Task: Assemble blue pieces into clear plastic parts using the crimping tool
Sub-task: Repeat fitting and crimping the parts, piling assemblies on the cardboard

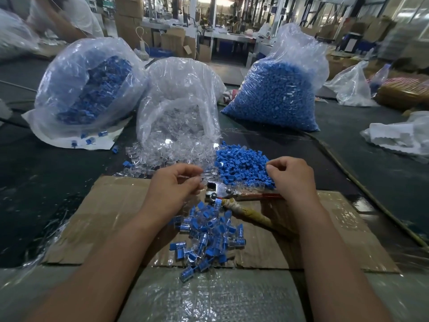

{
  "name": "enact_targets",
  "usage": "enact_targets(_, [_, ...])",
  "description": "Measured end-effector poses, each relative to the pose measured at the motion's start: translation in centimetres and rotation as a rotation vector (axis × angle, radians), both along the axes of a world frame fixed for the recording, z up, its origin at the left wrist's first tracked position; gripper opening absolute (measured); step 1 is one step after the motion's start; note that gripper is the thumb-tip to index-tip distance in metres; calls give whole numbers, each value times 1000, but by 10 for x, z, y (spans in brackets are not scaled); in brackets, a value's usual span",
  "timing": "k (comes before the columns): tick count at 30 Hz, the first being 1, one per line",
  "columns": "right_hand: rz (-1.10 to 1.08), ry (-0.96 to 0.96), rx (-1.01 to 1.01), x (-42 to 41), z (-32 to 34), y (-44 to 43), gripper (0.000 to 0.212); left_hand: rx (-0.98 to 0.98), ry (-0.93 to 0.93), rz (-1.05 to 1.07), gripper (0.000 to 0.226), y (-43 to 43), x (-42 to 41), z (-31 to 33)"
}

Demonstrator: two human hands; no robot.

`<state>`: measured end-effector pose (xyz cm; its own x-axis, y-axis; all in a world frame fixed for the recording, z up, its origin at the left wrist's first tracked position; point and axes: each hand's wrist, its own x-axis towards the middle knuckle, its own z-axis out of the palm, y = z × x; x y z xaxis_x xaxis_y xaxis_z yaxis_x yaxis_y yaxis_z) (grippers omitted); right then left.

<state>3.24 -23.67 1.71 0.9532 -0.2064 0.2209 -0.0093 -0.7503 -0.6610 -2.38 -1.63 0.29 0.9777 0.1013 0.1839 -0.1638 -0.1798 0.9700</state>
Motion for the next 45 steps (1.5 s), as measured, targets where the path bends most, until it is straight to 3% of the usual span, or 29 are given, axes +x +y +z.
enact_targets(4, [14, 94, -70, 12, -3, 7, 15, 6, 5, 4, 17, 0, -2, 0])
enact_targets(8, [-28, 145, -204, 15, -14, 10, 31, 27, 1, 23, 26, 2, -3, 1])
enact_targets(11, [-20, 200, -224, 15, -18, 8, 32, 29, 4, 23, 24, 1, -2, 2])
enact_targets(25, [72, -36, 132, 3, -19, 9, 21, -162, 101, -47, 23, 1, -5, 8])
enact_targets(29, [84, -72, 139, 3, -20, 9, 16, -157, 79, -38, 22, 1, -5, 9])
enact_targets(37, [88, -161, 441, -6, -11, 14, 27, -348, 116, -161, 14, 1, -4, 9])
enact_targets(40, [118, -192, 448, -10, -9, 17, 31, -352, 140, -186, 19, 2, -3, 8])
enact_targets(45, [106, -165, 485, -13, -7, 18, 21, -353, 133, -183, 21, 1, -3, 8])
